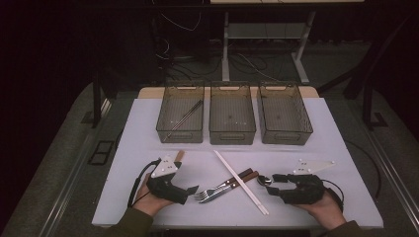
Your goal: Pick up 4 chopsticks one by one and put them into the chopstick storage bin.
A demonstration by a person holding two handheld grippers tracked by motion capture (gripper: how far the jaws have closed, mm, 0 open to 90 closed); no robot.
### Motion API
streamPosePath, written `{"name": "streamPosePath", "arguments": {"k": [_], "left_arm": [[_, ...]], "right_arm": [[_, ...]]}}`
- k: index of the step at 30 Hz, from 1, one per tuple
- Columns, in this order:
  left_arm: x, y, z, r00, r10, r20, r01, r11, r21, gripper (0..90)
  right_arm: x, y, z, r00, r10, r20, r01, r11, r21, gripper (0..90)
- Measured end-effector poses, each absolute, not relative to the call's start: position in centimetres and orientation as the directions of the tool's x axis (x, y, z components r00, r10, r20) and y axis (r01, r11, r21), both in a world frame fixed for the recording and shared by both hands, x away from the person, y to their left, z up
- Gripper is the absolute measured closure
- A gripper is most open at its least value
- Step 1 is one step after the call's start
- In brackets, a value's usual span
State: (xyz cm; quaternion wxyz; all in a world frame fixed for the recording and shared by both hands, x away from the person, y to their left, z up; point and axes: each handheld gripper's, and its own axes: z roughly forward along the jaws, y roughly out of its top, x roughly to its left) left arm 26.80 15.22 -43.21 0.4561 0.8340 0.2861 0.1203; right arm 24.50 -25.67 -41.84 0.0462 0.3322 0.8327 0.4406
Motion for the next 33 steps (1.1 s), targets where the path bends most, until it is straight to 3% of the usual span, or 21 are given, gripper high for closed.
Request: {"name": "streamPosePath", "arguments": {"k": [16,21,33], "left_arm": [[26.9,15.2,-43.3,0.805,0.592,-0.051,0.363,-0.422,0.83,0.2],[26.9,15.3,-43.2,0.803,0.594,-0.051,0.366,-0.423,0.829,0.2],[26.9,15.3,-43.2,0.803,0.595,-0.05,0.363,-0.42,0.832,0.2]], "right_arm": [[23.5,-21.4,-43.1,-0.858,0.461,0.226,0.471,0.53,0.705,89.3],[23.0,-20.1,-43.9,-0.882,0.42,0.215,0.447,0.596,0.667,90.0],[23.0,-20.0,-44.5,-0.881,0.433,0.189,0.446,0.631,0.634,90.0]]}}
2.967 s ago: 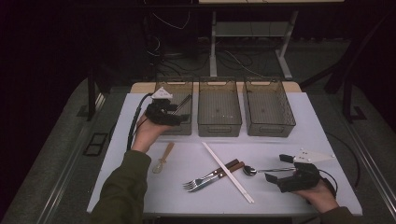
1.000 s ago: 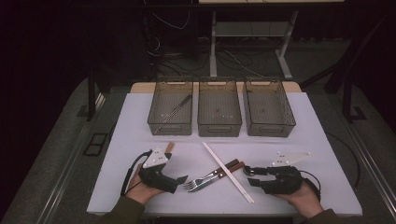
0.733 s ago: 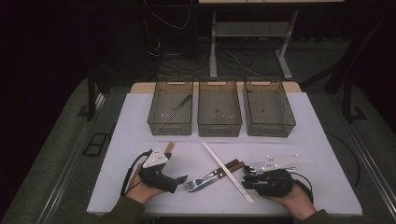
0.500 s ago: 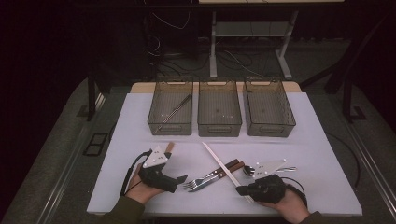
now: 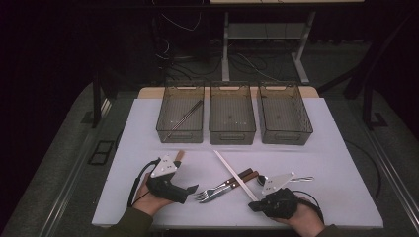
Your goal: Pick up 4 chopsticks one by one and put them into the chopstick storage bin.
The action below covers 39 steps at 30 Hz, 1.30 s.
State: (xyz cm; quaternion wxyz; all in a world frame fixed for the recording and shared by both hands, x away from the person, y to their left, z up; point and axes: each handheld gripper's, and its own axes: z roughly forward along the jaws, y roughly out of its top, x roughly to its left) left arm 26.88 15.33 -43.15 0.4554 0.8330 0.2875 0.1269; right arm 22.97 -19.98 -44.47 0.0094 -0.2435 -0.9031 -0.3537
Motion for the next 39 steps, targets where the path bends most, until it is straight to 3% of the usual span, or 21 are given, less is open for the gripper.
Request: {"name": "streamPosePath", "arguments": {"k": [39], "left_arm": [[26.88,15.32,-43.19,0.8,0.597,-0.052,0.369,-0.422,0.828,0.2]], "right_arm": [[23.6,-20.97,-44.41,-0.865,0.474,0.168,0.465,0.629,0.623,90.0]]}}
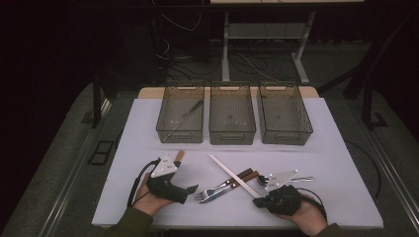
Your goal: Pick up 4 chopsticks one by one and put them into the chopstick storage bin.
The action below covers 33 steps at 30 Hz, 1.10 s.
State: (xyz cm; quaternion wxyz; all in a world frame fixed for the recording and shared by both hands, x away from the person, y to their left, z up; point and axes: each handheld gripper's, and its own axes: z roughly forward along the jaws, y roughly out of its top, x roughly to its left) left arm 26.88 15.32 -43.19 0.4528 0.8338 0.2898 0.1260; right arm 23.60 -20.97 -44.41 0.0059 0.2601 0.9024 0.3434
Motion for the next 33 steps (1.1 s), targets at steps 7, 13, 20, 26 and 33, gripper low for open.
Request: {"name": "streamPosePath", "arguments": {"k": [7,13,20,26,33], "left_arm": [[26.9,15.3,-43.2,0.801,0.597,-0.051,0.368,-0.423,0.828,0.2],[26.9,15.3,-43.2,0.801,0.597,-0.051,0.367,-0.422,0.829,0.2],[26.9,15.3,-43.2,0.801,0.597,-0.051,0.368,-0.423,0.828,0.2],[26.9,15.3,-43.3,0.8,0.598,-0.053,0.369,-0.42,0.829,0.2],[26.9,15.3,-43.2,0.8,0.597,-0.054,0.369,-0.42,0.829,0.2]], "right_arm": [[23.7,-21.2,-44.4,-0.862,0.481,0.161,0.467,0.63,0.62,90.0],[23.7,-21.4,-44.0,-0.859,0.482,0.172,0.47,0.609,0.639,87.8],[24.2,-22.6,-43.0,-0.832,0.533,0.157,0.483,0.555,0.677,82.4],[24.8,-22.5,-43.1,-0.814,0.561,0.153,0.5,0.541,0.676,81.3],[25.2,-21.6,-43.5,-0.814,0.561,0.149,0.5,0.548,0.67,80.6]]}}
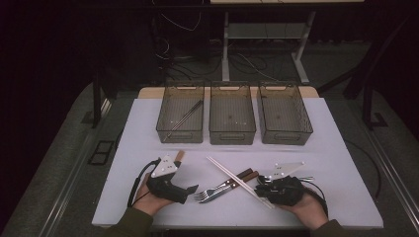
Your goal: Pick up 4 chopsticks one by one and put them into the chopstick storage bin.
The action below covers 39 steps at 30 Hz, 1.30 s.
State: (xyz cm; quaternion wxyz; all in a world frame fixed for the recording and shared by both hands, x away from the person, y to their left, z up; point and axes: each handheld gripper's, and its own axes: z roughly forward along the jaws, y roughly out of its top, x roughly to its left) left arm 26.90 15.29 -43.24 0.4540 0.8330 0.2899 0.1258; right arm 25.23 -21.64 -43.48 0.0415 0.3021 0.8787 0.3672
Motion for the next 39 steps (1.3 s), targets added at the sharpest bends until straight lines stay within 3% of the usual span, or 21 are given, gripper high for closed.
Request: {"name": "streamPosePath", "arguments": {"k": [39], "left_arm": [[26.9,15.29,-43.24,0.8,0.597,-0.052,0.368,-0.421,0.829,0.2]], "right_arm": [[25.53,-21.29,-44.46,-0.8,0.586,0.129,0.52,0.57,0.637,82.4]]}}
